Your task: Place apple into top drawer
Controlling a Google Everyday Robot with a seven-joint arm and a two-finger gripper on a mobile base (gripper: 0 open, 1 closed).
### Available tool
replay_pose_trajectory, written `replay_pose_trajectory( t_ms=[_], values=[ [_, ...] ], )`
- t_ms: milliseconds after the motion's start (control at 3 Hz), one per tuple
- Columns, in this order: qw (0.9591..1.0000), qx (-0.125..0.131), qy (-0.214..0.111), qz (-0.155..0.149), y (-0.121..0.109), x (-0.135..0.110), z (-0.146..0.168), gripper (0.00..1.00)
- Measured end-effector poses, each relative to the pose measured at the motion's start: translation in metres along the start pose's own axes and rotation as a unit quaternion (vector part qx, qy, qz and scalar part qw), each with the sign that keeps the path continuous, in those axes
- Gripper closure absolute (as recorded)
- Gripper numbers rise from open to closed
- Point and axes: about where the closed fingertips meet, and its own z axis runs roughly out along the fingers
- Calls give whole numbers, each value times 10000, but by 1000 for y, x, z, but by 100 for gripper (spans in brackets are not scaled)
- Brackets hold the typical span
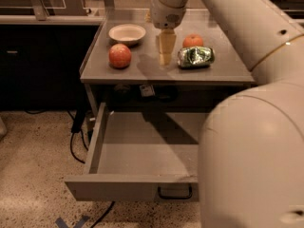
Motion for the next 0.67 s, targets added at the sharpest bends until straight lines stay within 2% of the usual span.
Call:
replay_pose_trajectory(
  t_ms=[333,667],
  values=[
    [9996,94,-139,-208,-29,-16,14,0],
    [9996,94,-139,-209,-29,-16,14,0]
  ],
)
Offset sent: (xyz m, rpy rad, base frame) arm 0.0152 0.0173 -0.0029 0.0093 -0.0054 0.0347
